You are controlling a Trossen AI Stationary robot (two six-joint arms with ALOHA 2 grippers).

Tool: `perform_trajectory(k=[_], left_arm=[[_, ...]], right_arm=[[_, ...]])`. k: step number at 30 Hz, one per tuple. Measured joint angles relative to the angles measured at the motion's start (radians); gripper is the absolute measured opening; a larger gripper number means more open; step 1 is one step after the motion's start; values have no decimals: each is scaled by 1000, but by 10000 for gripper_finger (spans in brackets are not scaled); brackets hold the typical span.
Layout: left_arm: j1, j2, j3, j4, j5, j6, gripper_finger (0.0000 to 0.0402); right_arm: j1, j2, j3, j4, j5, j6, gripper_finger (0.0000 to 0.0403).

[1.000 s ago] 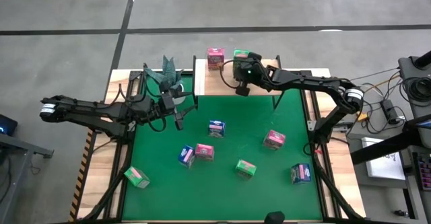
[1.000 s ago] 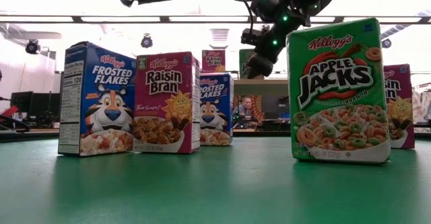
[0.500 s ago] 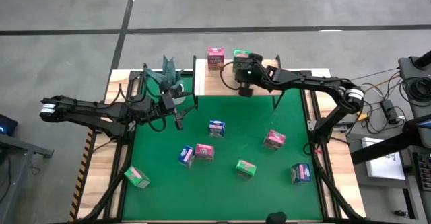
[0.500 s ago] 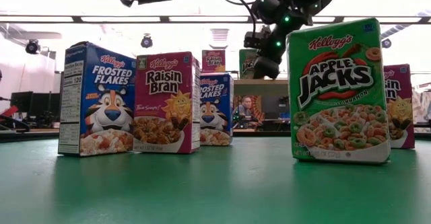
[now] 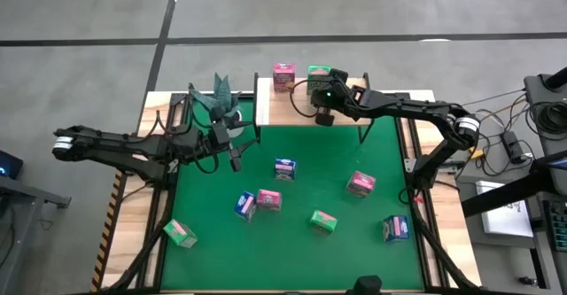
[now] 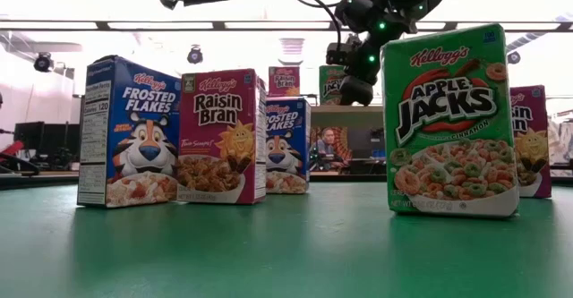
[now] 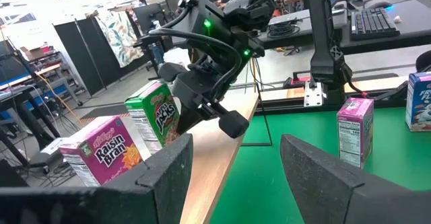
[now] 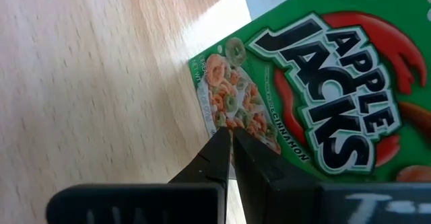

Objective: Stack cereal on shelf
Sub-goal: Put the top green cereal box on the shelf

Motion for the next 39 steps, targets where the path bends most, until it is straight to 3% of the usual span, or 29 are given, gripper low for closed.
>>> perform_trajectory(k=[19,25,39], left_arm=[[0,0,0,0,0,0,207],[0,0,0,0,0,0,207],[0,0,0,0,0,0,207]], right_arm=[[-22,1,-3,61,-48,10,9],[-19,2,-3,73,-124,35,9],[-20,50,-1,183,-124,36,9]])
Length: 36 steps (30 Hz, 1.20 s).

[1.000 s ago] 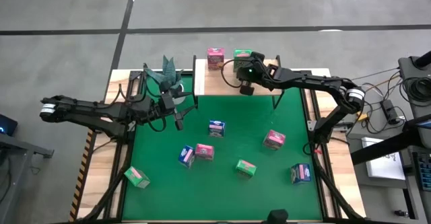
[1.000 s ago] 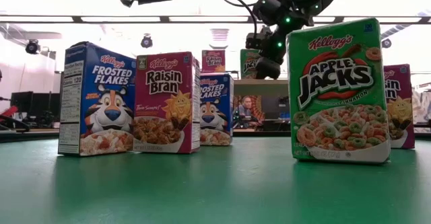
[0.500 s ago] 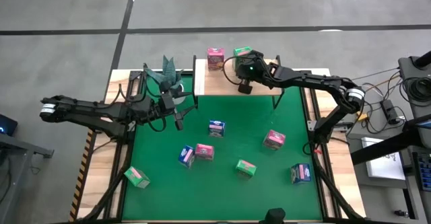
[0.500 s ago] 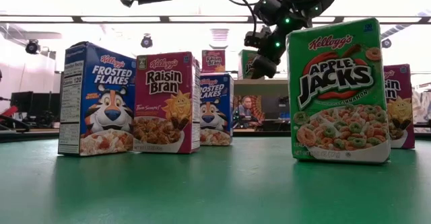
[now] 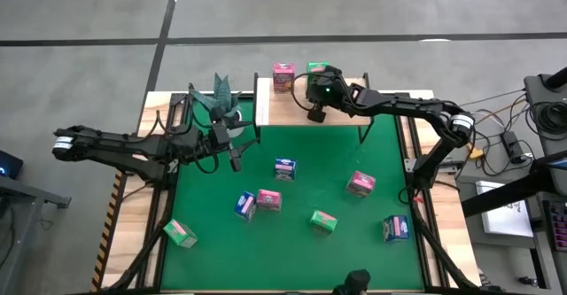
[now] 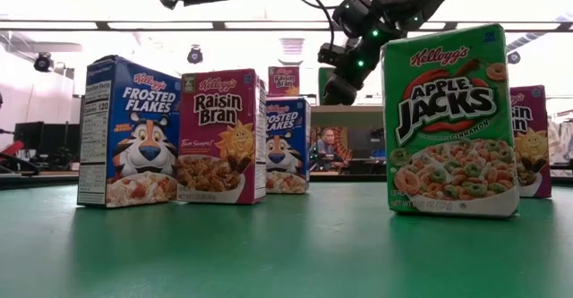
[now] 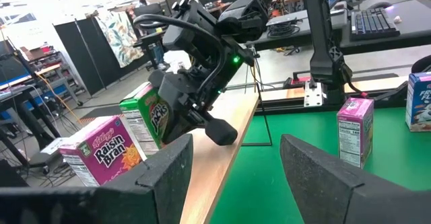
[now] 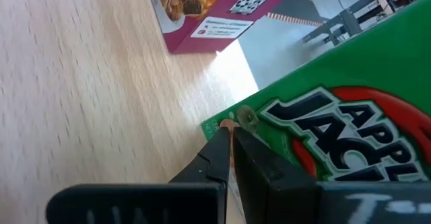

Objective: Stack cereal on shelf
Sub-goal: Put the top green cereal box on the shelf, then put the right green cereal box aligned with the other green cereal box on the shelf

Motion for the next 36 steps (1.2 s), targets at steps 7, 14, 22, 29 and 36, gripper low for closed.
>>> perform_trajectory(k=[7,14,22,29,36], left_arm=[[0,0,0,0,0,0,207],[0,0,0,0,0,0,207],[0,0,0,0,0,0,207],[0,0,0,0,0,0,207],[0,0,0,0,0,-2,207]], right_arm=[[0,0,0,20,1,8,9],[0,0,0,19,9,8,9],[0,0,0,34,28,8,9],[11,-10,0,30,29,11,9],[108,-127,-2,-103,26,81,9]])
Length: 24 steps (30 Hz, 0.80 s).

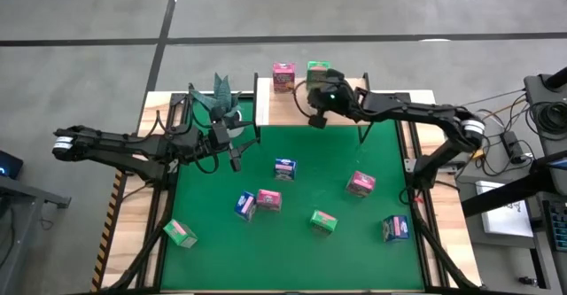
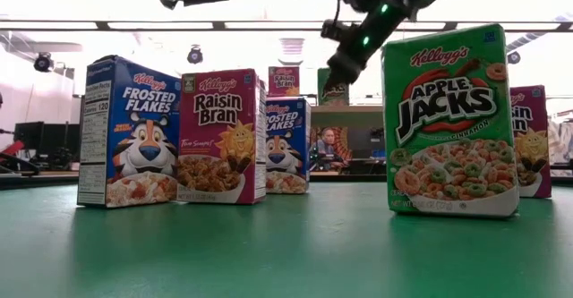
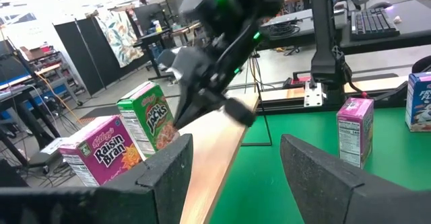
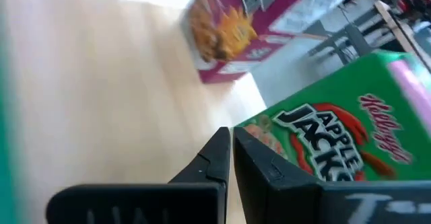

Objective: Stack cereal on shelf
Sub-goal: Put the right green cereal box aligned with the other green cereal box on the shelf

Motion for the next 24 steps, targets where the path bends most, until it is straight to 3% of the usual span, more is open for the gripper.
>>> perform_trajectory(k=[5,11,13,19,24], left_arm=[[0,0,0,0,0,-7,207],[0,0,0,0,0,-13,207],[0,0,0,0,0,-20,207],[0,0,0,0,0,-36,207],[0,0,0,0,0,-39,207]], right_arm=[[112,-135,-7,-162,-41,136,9],[227,-265,-31,-309,-411,417,9],[276,-293,-56,-325,-477,516,9],[437,-331,-106,-487,-501,800,9],[539,-318,-70,-745,-415,995,9]])
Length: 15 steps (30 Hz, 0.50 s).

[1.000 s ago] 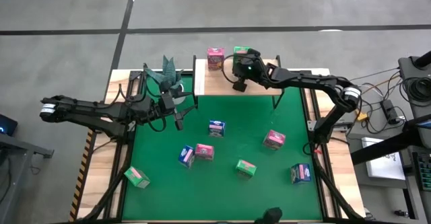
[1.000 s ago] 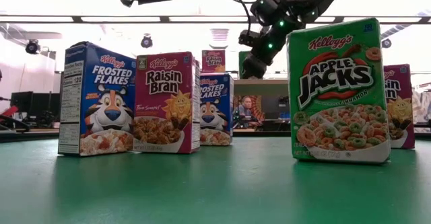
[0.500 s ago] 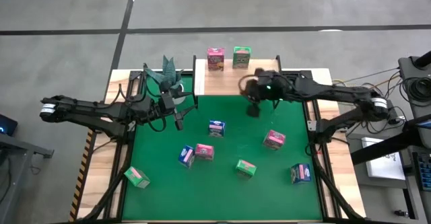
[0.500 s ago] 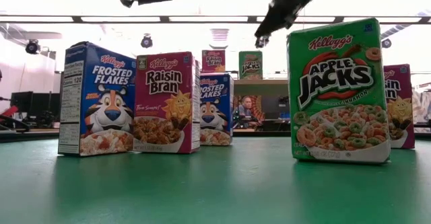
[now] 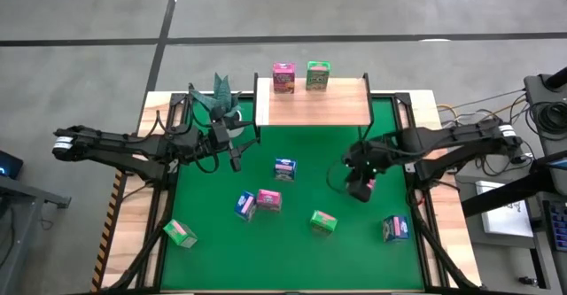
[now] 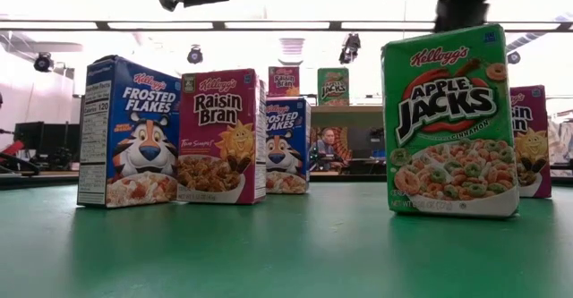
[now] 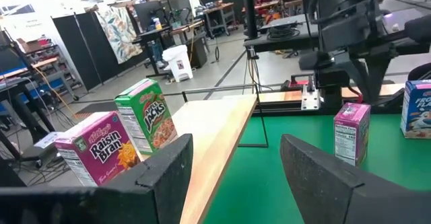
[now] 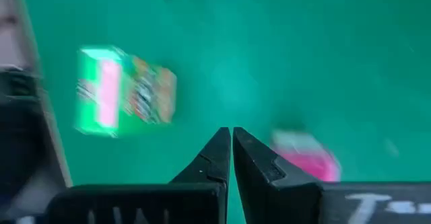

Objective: Stack cereal on shelf
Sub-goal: Put the right green cereal box aligned with the other green cereal box on the shelf

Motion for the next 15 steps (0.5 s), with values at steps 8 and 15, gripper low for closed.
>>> perform_trajectory(k=[8,15], left_arm=[[0,0,0,1,0,-8,207],[0,0,0,0,0,-21,207]], right_arm=[[77,7,53,-136,157,37,9],[81,12,41,-63,151,35,9]])
